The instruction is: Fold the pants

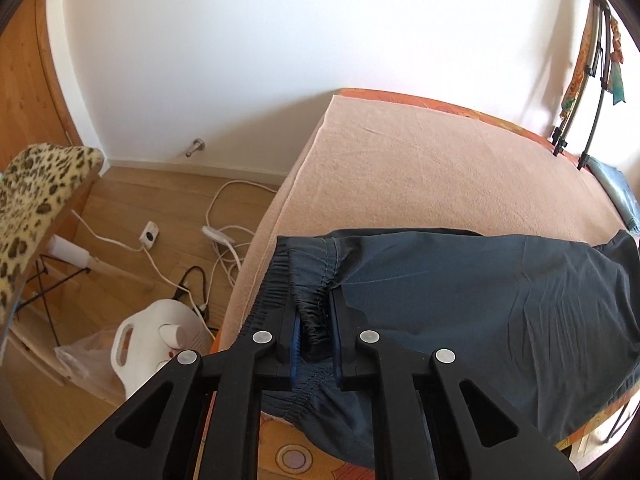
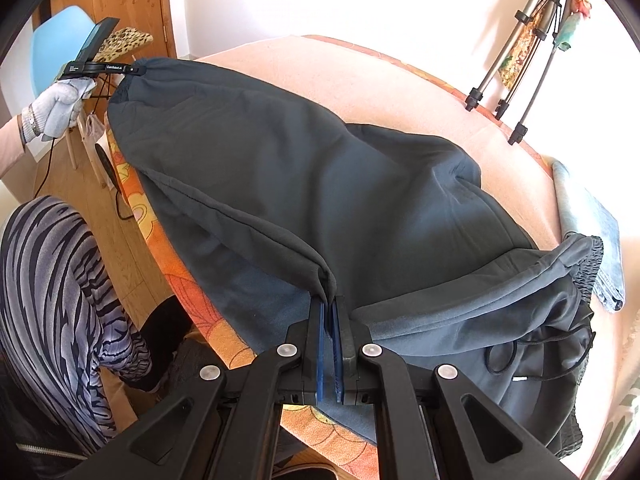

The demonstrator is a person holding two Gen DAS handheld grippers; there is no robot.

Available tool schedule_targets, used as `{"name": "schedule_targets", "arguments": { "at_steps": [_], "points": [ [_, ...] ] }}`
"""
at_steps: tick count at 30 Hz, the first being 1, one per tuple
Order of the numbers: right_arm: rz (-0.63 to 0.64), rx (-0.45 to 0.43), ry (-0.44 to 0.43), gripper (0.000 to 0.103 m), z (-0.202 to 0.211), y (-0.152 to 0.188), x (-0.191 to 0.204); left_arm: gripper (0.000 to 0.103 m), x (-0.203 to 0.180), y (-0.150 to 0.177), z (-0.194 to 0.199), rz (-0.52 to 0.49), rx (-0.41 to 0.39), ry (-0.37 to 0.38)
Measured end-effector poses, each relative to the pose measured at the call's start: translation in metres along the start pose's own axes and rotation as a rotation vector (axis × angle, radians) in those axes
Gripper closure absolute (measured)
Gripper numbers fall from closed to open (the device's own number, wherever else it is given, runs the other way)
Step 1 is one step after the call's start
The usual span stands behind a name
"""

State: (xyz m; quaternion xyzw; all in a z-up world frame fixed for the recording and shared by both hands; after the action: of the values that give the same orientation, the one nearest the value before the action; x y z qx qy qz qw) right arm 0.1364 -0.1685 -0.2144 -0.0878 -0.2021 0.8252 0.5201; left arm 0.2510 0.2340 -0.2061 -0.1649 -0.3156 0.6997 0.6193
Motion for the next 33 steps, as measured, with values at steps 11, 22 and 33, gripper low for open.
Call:
{"name": "schedule_targets", "arguments": {
  "at_steps": [11,22,33],
  "points": [
    [-0.035,-0.006,-0.016,0.102,-0.023,-0.008,0.003,0.087,0.012,-0.007,-0.056,0.017,0.079,-0.082],
    [-0.212,-0.106,-0.101,0.06,0.015,0.011,-0.024,0.075,0.0,-0.019,-0.006,0.045,0.052,-0.028],
    [-0.551,-0.29,0.003,0.036,0.087,0.016,-0.146,0.06,-0.187,-0.045,0.086,-0.16,0.012,0.381]
  ]
}}
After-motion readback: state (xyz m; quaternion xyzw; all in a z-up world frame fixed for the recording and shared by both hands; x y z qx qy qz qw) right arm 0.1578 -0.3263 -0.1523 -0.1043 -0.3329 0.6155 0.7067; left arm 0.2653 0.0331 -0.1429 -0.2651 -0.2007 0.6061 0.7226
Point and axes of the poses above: each gripper's, at about its wrist camera, not at the fingertips, and z roughly against the way its jaws point, x to its left, y to its underside, the point moved 9 cm from there along -z, roughly the way its jaws point, and after that the axes turned 12 degrees about -y, right-handed, at the moved point
